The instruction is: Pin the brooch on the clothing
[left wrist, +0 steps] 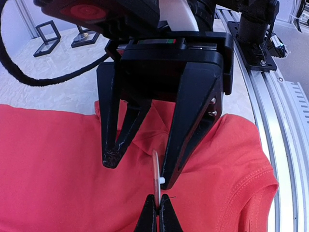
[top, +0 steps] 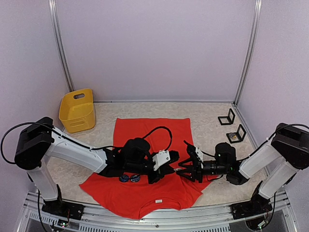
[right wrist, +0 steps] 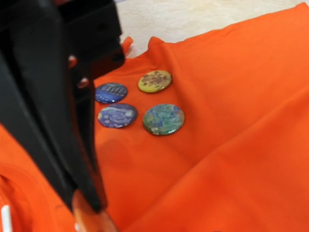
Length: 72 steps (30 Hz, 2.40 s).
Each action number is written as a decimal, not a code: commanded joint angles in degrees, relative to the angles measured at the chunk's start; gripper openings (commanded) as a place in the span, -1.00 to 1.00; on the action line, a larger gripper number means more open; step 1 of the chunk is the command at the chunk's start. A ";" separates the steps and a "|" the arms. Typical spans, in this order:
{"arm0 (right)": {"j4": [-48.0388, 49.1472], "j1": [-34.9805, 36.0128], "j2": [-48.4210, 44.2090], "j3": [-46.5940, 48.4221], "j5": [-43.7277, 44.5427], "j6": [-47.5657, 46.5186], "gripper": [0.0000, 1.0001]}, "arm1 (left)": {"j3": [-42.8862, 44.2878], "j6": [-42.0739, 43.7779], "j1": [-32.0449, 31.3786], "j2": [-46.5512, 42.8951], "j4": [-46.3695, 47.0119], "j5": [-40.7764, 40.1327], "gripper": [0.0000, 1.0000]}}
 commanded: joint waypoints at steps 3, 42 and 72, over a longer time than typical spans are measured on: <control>-3.13 -1.09 -7.53 -1.32 0.60 -3.62 0.00 | -1.54 0.27 -1.43 -1.10 -0.48 -6.14 -1.00; -60.72 -5.44 4.76 31.68 40.25 12.56 -0.81 | 10.09 -16.39 6.85 -2.27 -22.13 -19.41 -0.03; -80.56 -16.86 38.17 85.59 34.38 2.91 -0.87 | 20.34 -29.22 37.48 15.48 -23.44 -30.35 -0.12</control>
